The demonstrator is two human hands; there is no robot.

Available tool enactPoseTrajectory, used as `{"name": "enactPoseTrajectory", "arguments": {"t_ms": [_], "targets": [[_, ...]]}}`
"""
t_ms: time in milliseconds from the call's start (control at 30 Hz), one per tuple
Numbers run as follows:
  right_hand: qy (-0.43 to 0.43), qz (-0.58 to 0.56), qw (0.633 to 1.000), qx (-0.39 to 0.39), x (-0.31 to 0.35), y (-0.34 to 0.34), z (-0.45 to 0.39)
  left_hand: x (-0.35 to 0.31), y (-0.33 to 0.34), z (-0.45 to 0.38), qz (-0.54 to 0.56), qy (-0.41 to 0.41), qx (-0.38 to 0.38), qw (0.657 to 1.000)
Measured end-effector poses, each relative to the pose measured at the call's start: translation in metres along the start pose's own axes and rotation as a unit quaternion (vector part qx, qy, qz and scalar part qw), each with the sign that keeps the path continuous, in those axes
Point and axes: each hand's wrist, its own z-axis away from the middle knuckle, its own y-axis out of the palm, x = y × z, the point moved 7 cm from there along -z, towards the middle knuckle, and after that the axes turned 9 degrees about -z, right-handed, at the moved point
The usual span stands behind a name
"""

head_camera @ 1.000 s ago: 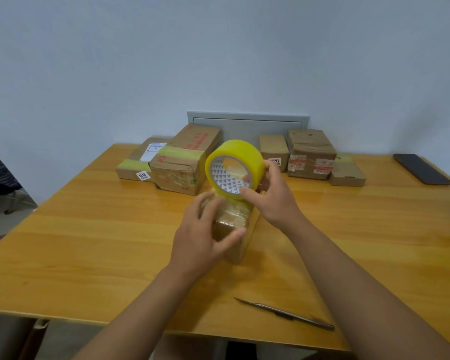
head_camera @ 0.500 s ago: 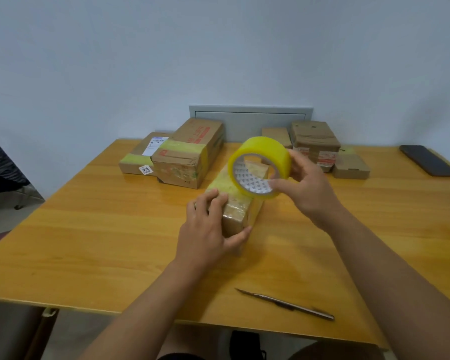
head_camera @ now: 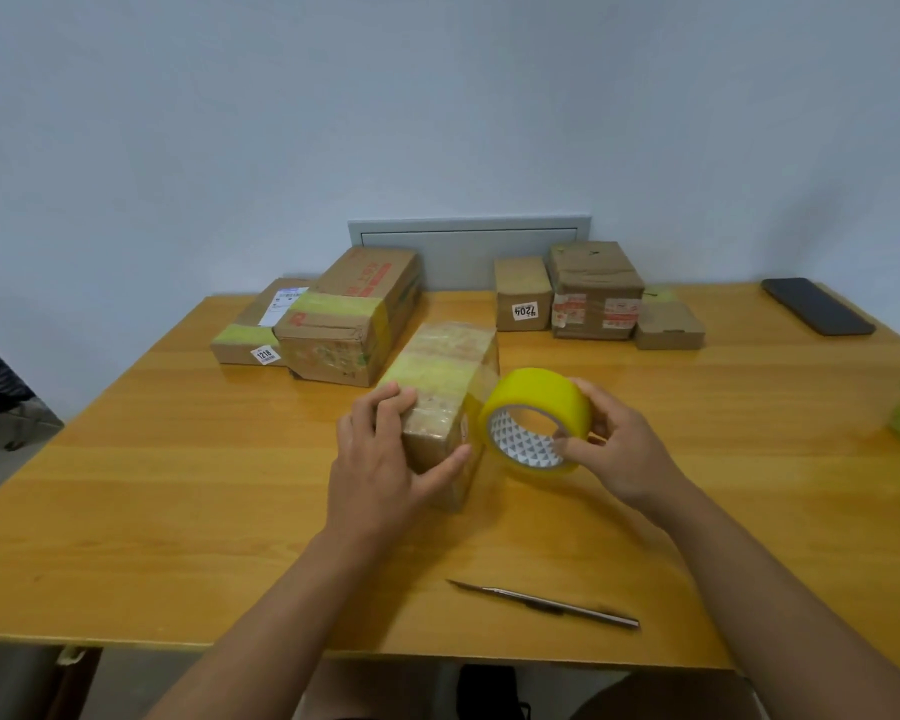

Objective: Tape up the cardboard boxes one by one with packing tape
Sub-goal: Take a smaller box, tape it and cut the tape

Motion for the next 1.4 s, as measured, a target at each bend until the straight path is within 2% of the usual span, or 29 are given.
{"name": "enactPoseTrajectory", "arguments": {"t_ms": [300, 467, 567, 800, 900, 967, 1133, 1300, 1400], "targets": [[-0.057, -0.057, 0.996, -0.029, 0.023, 0.021, -0.022, 0.017, -0.007, -0.007, 0.128, -0.115, -0.002, 0.985], [-0.076, -0.114, 0.988, -0.069, 0.035, 0.034, -0.032, 0.02, 0.005, -0.003, 0.263, -0.232, 0.034, 0.936], [-0.076, -0.124, 0.987, -0.071, 0.042, 0.046, -0.04, 0.024, 0.015, 0.006, 0.3, -0.263, 0.05, 0.915], [-0.082, -0.102, 0.99, -0.045, 0.049, 0.069, -0.054, 0.038, 0.003, 0.006, 0.14, -0.222, 0.062, 0.963], [-0.091, -0.089, 0.991, -0.039, 0.05, 0.074, -0.057, 0.022, -0.008, 0.002, 0.076, -0.095, -0.022, 0.992], [-0.095, -0.084, 0.991, -0.038, 0.049, 0.075, -0.059, 0.011, -0.005, 0.002, 0.021, -0.019, -0.025, 0.999], [-0.09, -0.078, 0.993, -0.011, 0.048, 0.082, -0.063, -0.005, -0.001, -0.001, -0.105, 0.072, -0.037, 0.991], [-0.088, -0.053, 0.995, 0.013, 0.046, 0.098, -0.075, 0.0, -0.002, -0.001, -0.14, 0.002, -0.011, 0.99], [-0.095, -0.039, 0.994, 0.027, 0.051, 0.097, -0.078, 0.002, -0.002, 0.0, -0.157, -0.001, -0.012, 0.987]]}}
